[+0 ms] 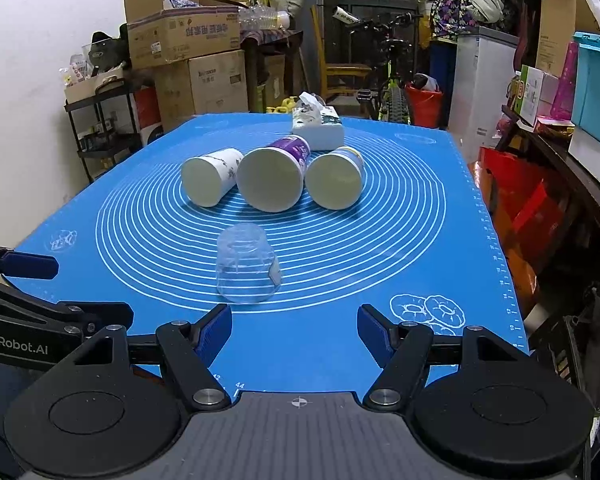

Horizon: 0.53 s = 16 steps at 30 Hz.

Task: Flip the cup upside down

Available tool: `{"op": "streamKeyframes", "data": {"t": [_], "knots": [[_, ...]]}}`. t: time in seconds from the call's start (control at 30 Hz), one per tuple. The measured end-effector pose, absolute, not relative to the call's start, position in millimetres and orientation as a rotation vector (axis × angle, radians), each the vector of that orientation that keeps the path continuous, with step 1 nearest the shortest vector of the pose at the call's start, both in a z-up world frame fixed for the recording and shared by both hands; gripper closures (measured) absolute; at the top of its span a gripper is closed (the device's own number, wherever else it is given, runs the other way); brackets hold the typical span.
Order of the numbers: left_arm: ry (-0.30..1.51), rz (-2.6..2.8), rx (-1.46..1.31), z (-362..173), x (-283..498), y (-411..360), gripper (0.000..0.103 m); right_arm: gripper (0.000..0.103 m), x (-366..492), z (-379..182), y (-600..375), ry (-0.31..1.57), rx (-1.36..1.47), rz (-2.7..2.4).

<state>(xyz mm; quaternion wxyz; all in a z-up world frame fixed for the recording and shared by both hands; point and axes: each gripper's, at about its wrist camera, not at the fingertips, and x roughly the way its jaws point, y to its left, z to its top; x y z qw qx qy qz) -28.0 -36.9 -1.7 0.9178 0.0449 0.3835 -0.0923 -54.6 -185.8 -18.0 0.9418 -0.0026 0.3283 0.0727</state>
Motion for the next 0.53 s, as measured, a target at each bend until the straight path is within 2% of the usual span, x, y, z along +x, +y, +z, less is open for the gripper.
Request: {"op": "streamKeyframes", "data": {"t": [0.53], "knots": [[0.794,-0.181,0.095,-6.8,-26.0,-36.2,0.004,0.028,-52.8,-22.5,-186.8,0.678,0.0,0.152]]}}
